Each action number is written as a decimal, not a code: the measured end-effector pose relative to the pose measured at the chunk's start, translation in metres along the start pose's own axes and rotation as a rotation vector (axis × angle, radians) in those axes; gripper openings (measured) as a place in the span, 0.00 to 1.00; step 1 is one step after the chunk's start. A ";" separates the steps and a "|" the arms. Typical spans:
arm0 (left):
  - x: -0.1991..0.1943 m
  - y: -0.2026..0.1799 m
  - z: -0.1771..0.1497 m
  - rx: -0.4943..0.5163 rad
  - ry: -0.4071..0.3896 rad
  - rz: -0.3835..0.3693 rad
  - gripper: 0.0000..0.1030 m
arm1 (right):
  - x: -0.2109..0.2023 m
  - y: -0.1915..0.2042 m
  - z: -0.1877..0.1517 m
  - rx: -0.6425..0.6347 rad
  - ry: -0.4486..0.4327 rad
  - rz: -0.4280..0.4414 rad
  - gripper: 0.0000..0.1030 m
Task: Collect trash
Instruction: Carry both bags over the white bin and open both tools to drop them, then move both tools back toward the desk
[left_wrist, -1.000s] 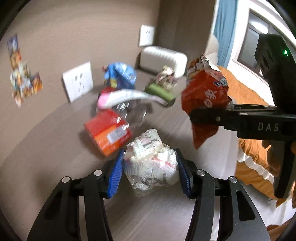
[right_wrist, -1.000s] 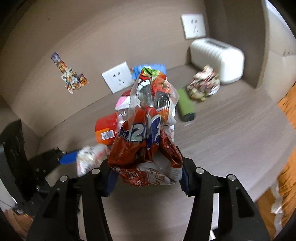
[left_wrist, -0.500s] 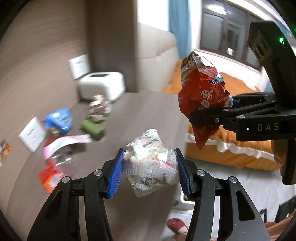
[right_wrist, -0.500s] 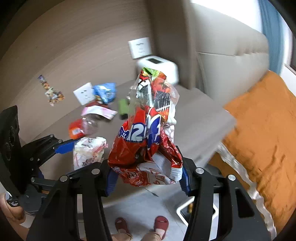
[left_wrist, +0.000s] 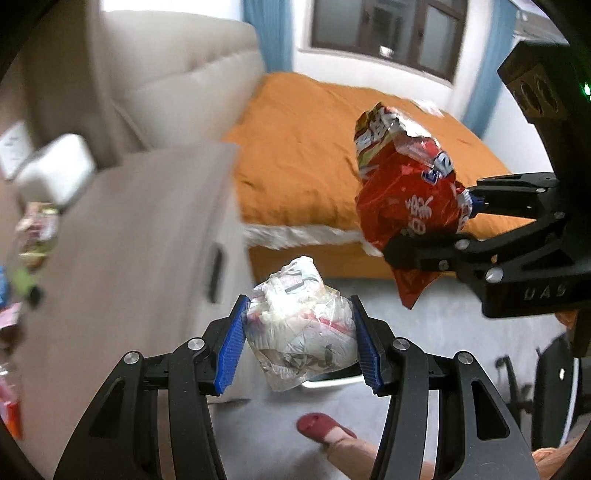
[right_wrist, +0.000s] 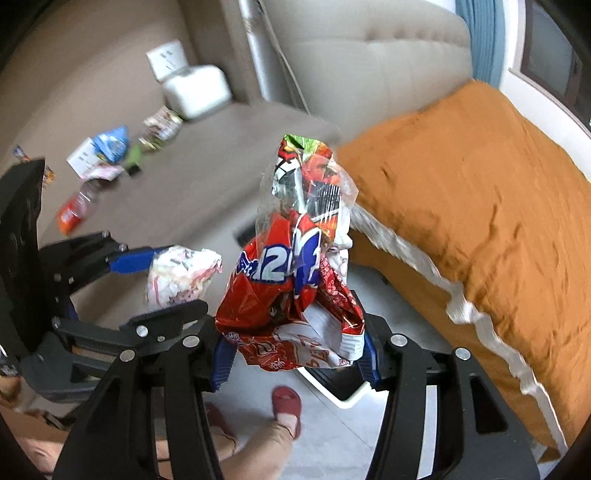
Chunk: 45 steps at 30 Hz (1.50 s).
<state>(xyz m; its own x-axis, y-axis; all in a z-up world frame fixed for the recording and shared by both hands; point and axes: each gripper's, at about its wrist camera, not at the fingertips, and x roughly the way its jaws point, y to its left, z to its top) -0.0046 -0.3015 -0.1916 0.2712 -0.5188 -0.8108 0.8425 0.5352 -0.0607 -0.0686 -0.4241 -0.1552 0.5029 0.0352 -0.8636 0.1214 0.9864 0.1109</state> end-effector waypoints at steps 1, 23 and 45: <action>0.014 -0.006 -0.001 0.008 0.022 -0.022 0.51 | 0.008 -0.009 -0.009 0.008 0.019 -0.005 0.54; 0.357 -0.032 -0.134 -0.012 0.466 -0.226 0.51 | 0.295 -0.125 -0.190 0.046 0.361 0.011 0.53; 0.418 -0.029 -0.182 -0.055 0.521 -0.164 0.95 | 0.334 -0.131 -0.232 -0.084 0.399 -0.078 0.96</action>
<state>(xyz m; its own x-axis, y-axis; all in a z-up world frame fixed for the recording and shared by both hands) 0.0000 -0.4125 -0.6351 -0.1395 -0.2072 -0.9683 0.8249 0.5167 -0.2294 -0.1146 -0.5041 -0.5724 0.1219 0.0033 -0.9925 0.0670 0.9977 0.0116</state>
